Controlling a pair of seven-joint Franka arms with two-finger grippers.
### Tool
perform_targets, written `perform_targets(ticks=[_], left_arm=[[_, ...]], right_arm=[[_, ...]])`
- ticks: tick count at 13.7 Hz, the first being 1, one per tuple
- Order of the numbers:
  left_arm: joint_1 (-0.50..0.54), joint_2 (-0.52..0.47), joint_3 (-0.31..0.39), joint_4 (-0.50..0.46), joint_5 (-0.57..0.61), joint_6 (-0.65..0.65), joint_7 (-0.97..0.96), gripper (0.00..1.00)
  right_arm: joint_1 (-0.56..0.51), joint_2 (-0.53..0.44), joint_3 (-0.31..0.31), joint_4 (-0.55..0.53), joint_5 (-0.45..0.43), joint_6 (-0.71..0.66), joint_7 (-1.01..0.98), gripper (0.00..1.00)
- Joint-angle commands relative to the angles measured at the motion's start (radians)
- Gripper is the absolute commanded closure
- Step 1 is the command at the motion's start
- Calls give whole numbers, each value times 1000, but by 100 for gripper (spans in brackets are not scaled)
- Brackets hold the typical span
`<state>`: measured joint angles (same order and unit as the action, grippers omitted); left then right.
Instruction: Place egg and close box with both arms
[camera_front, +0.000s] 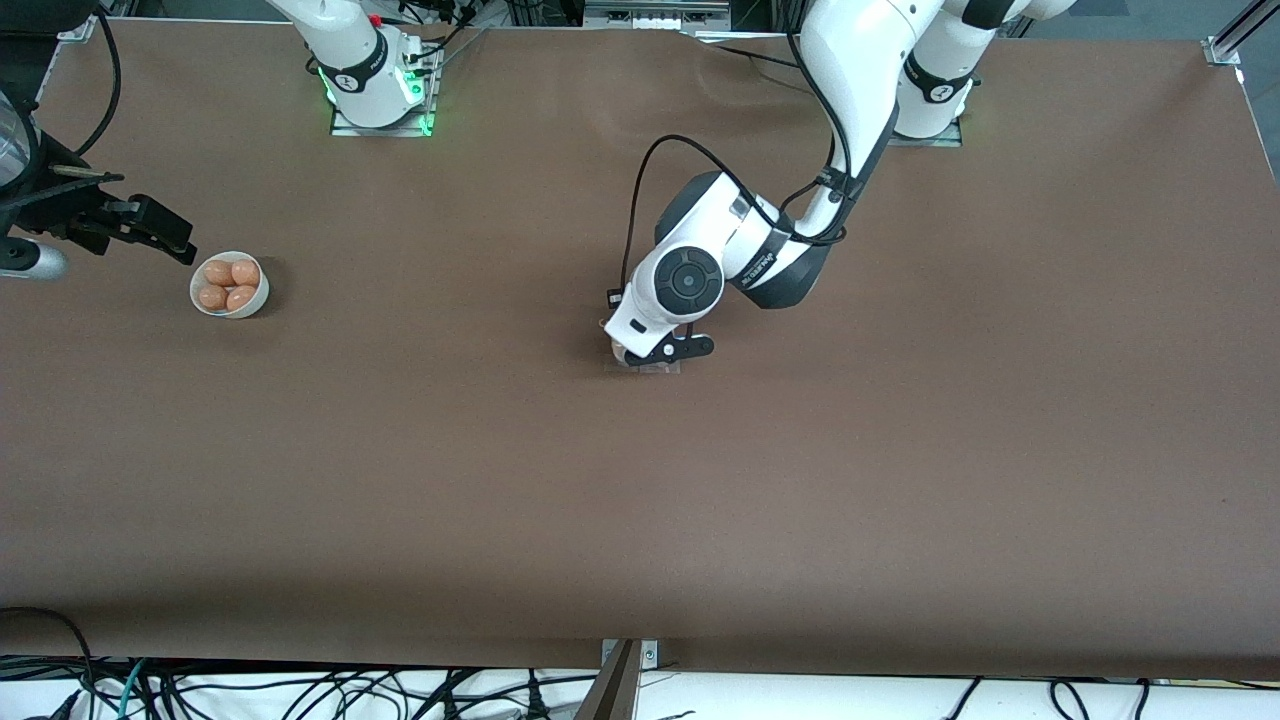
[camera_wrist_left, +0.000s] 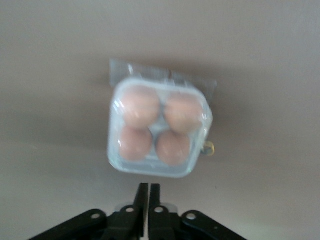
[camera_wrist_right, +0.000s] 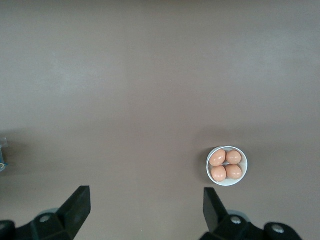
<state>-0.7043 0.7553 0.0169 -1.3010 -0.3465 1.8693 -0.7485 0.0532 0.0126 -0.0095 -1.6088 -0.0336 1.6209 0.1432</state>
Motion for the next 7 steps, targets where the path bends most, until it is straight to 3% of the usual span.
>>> perform_targets(ticks=[1,2,3,5,7], left_arm=[[0,-2,37,61,98,-16,-3,42],[0,-13,58,74,145,-25,-3,21],[2,-22,66,87,191,-41,-5,12],[8,-66,118,91,263,-50,-3,1],[8,-106,196,94,274,-62,7,1]], right_arm=[[0,-5,-6,4,20,1,-16,0],[0,-5,-6,4,20,1,-16,0],[0,-5,-6,4,20,2,-16,0],[0,-3,-6,4,32,1,-16,0],[0,-5,-6,4,37,2,-16,0]])
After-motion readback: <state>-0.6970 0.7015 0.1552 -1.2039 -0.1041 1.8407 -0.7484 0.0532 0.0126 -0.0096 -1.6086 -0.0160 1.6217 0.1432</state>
